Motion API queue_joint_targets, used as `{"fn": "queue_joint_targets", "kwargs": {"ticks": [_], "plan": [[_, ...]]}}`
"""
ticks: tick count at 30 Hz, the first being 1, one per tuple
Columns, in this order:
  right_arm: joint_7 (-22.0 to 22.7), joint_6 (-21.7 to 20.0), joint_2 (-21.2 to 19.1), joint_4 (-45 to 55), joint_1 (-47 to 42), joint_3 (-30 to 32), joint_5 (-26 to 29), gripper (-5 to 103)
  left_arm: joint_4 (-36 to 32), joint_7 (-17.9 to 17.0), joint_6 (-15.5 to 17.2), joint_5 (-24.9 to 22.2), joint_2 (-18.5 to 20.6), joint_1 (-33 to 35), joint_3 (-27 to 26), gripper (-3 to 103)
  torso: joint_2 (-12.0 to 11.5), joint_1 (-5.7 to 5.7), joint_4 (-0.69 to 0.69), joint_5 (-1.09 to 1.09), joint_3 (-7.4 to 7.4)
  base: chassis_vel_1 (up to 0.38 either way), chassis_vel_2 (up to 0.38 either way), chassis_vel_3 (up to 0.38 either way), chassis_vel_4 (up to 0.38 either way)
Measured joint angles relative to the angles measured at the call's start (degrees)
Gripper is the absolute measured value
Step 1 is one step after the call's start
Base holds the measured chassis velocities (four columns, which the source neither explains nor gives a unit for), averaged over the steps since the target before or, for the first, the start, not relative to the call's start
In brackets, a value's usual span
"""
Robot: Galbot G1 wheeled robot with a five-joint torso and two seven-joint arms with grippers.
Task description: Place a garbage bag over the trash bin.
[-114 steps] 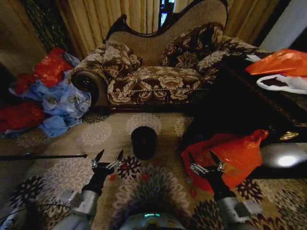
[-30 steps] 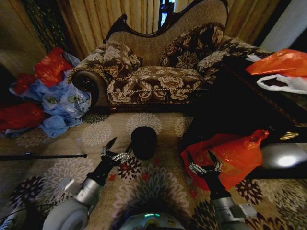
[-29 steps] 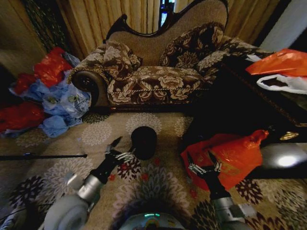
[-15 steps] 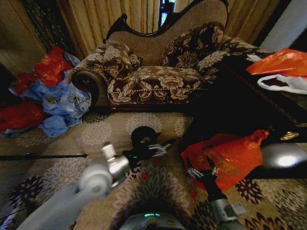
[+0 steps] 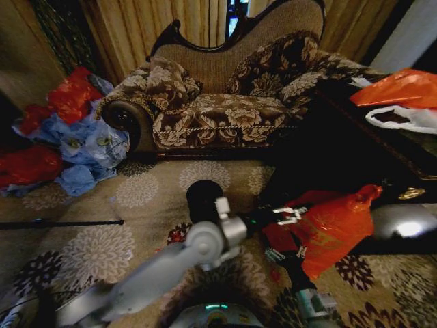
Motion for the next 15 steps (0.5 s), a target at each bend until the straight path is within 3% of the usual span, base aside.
{"fn": "queue_joint_targets", "kwargs": {"ticks": [1, 15], "plan": [[0.1, 0.1, 0.0, -0.2, 0.0, 0.0, -0.2, 100, 1.2, -1.0, 0.0, -0.3, -2.2, -0.6, 0.8, 96, 0.0, 0.00, 0.00, 0.00, 0.00, 0.000, 0.000, 0.000, 0.000], [1.0, 0.6, -0.2, -1.3, 0.1, 0.5, 0.0, 100, 7.5, -5.2, -0.4, -1.7, -14.4, -3.7, 2.5, 95, 0.0, 0.00, -0.01, -0.01, 0.00, 0.000, 0.000, 0.000, 0.000]]}}
